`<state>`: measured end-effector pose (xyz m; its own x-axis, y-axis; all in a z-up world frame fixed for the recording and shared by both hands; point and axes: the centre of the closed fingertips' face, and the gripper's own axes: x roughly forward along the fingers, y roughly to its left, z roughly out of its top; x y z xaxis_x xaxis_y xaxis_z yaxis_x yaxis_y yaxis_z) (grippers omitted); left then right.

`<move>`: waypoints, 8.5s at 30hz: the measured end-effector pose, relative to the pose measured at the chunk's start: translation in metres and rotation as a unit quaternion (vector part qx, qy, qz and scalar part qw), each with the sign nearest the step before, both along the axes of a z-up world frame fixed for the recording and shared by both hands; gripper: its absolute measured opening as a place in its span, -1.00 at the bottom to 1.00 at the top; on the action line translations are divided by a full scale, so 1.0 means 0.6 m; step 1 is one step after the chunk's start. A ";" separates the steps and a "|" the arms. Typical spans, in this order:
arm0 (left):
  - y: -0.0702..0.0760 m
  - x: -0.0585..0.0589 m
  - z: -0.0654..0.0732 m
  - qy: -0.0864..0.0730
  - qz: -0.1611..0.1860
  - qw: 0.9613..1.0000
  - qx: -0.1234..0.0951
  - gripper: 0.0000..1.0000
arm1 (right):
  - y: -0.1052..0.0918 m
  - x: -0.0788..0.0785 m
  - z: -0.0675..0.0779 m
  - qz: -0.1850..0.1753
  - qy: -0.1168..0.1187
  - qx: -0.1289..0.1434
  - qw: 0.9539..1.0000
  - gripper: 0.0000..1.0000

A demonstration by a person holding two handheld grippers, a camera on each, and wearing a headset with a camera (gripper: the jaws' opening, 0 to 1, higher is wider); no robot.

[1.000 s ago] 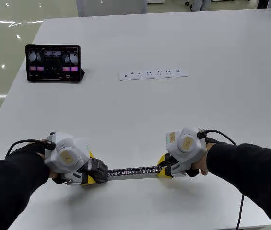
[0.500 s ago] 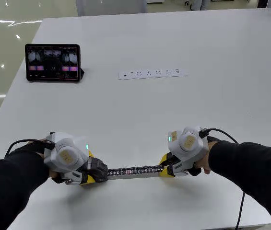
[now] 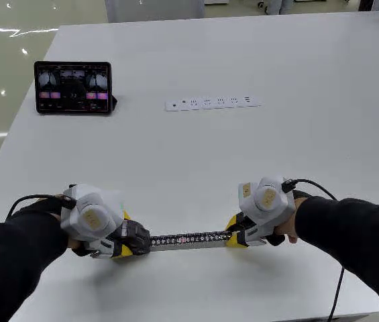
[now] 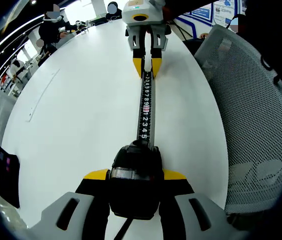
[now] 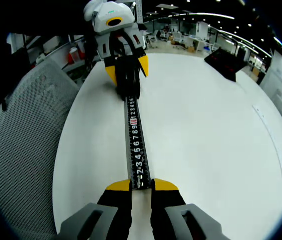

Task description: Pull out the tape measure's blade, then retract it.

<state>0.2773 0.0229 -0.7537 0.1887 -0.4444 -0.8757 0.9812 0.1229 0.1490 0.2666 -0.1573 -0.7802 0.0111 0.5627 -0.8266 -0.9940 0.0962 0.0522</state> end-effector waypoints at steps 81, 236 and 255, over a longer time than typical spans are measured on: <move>0.000 0.000 0.000 -0.002 0.003 1.000 -0.001 -0.34 | -0.059 0.000 0.002 -0.014 0.002 -0.012 1.000 -0.80; 0.006 -0.007 0.040 0.019 0.017 0.999 -0.033 0.15 | -0.139 -0.005 0.035 0.015 -0.030 -0.079 0.996 -0.45; 0.007 -0.026 0.036 0.042 0.010 0.999 -0.026 0.55 | -0.146 -0.017 0.036 0.011 -0.031 -0.079 0.996 -0.04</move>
